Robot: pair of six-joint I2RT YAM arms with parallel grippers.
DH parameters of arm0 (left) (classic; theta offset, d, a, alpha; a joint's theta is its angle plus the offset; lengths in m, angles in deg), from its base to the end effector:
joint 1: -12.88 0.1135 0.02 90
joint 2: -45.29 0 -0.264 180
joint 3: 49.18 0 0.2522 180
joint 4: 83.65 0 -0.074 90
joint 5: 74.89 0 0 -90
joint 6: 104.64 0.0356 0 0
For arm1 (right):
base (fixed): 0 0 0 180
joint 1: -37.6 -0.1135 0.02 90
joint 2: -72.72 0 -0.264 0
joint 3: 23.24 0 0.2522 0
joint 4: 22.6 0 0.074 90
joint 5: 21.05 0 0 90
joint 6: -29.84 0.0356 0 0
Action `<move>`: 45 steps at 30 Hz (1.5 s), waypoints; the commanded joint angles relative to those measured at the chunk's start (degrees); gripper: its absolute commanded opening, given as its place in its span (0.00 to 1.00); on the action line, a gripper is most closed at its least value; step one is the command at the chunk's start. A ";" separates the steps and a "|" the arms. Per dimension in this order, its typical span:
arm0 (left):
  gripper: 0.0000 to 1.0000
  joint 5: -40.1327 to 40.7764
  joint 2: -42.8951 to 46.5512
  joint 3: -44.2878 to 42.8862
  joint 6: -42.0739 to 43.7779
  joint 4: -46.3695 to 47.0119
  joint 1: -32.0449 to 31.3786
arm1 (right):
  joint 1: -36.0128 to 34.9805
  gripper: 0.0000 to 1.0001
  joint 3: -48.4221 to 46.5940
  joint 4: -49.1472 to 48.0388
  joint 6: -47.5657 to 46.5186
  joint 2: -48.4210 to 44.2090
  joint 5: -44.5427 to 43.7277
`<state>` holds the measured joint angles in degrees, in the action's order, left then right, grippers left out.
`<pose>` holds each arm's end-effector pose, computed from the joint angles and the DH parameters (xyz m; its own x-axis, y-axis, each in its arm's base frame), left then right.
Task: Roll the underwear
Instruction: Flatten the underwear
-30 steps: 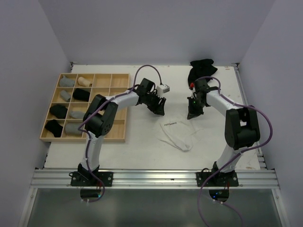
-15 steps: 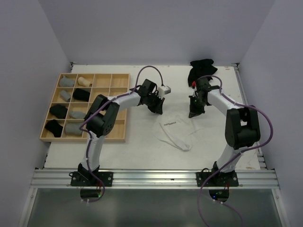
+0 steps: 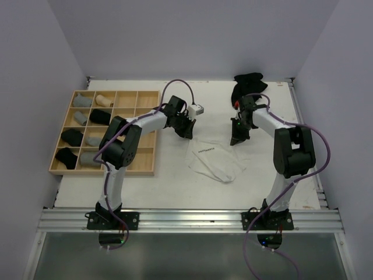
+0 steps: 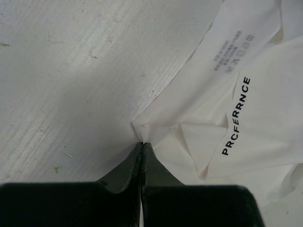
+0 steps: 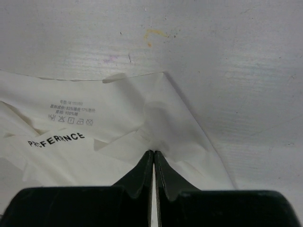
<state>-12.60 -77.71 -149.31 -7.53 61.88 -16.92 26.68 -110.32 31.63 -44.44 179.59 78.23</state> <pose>0.3850 -0.2395 0.1481 -0.6435 0.4948 -0.5840 0.7431 0.5868 -0.3217 0.3563 0.0746 0.1758 -0.9711 0.0850 -0.2230 0.0338 0.9740 0.2238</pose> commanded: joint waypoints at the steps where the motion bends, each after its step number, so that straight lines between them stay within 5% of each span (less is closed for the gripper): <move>1: 0.00 3.27 -0.13 0.50 2.29 -4.51 0.27 | 0.19 0.09 -3.50 -0.74 0.71 -0.26 1.53; 4: 0.00 3.45 -0.22 0.32 2.55 -4.95 0.18 | 0.19 0.00 -4.20 -0.48 0.45 0.71 2.32; 7: 0.00 3.62 -0.40 0.32 2.64 -5.04 0.27 | 0.19 0.15 -4.73 -0.48 0.71 1.67 2.59; 9: 0.00 3.71 -0.40 0.41 2.73 -5.04 0.27 | 0.11 0.00 -4.81 -0.74 0.53 1.94 2.41; 18: 0.00 3.88 -0.66 0.41 2.64 -5.13 0.45 | 0.11 0.00 -5.25 -0.30 0.10 1.85 -0.05; 22: 0.00 4.06 -0.66 0.23 2.82 -5.39 0.53 | 0.11 0.13 -5.26 0.31 -0.26 2.20 -1.98; 23: 0.00 4.15 -0.66 0.23 2.82 -5.39 0.53 | 0.02 0.34 -4.99 0.40 -0.43 2.12 -3.11; 27: 0.00 3.97 -0.92 0.15 2.82 -5.57 0.71 | 0.11 0.43 -4.99 0.66 -1.66 3.25 -4.35; 30: 0.00 4.15 -1.01 0.23 2.82 -5.57 0.71 | 0.11 0.32 -4.55 -0.21 -2.54 5.09 -3.83; 31: 0.00 4.24 -1.01 0.23 2.82 -5.57 0.71 | 0.11 0.25 -4.46 -0.56 -2.37 5.36 -3.83; 32: 0.00 4.32 -1.01 0.23 2.90 -5.66 0.71 | 0.11 0.07 -3.68 -1.09 -2.37 5.37 -3.92; 33: 0.00 4.50 -1.01 0.23 3.08 -5.66 0.80 | 0.11 0.01 -3.41 -1.35 -2.28 5.37 -3.92; 45: 0.00 5.55 -0.57 0.32 3.87 -6.01 1.50 | 2.39 0.00 -1.13 0.14 -0.43 -4.91 -8.93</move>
<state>-12.12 -77.69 -149.62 -6.00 60.66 -16.68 27.51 -111.48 31.63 -45.79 180.38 72.05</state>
